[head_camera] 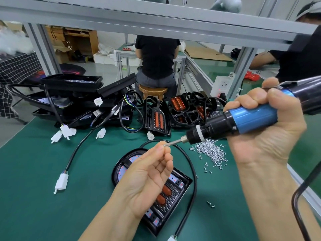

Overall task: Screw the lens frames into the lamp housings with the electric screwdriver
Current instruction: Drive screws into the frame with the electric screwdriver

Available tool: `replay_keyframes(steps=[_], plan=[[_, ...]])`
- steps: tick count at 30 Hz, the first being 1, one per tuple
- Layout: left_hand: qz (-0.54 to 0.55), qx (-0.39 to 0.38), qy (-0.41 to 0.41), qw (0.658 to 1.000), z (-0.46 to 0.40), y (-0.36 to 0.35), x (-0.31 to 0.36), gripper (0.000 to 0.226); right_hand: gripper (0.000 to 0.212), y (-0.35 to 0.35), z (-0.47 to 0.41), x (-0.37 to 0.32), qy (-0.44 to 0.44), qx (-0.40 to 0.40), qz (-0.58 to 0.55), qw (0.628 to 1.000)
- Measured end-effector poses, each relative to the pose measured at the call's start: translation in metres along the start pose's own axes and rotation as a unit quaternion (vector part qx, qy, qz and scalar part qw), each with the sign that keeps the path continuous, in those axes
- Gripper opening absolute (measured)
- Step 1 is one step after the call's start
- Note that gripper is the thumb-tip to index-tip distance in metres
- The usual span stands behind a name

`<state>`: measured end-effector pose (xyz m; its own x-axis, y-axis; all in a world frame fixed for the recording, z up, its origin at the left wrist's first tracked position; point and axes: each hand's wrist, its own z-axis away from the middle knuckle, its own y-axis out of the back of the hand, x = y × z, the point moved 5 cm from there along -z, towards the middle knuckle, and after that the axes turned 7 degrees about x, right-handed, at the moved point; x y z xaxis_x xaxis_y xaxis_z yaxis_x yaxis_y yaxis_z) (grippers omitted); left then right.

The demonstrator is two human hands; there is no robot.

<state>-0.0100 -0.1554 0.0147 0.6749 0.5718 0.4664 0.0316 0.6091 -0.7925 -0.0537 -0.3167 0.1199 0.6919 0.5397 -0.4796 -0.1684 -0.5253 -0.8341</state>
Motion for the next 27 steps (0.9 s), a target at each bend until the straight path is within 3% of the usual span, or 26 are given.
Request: replay_keyframes(steps=[27], plan=[[-0.039,0.012,-0.046,0.998,-0.006,0.0023,0.0014,0.012,0.015,0.0012,0.0013,0.0028,0.008,0.004,0.009,1.0]])
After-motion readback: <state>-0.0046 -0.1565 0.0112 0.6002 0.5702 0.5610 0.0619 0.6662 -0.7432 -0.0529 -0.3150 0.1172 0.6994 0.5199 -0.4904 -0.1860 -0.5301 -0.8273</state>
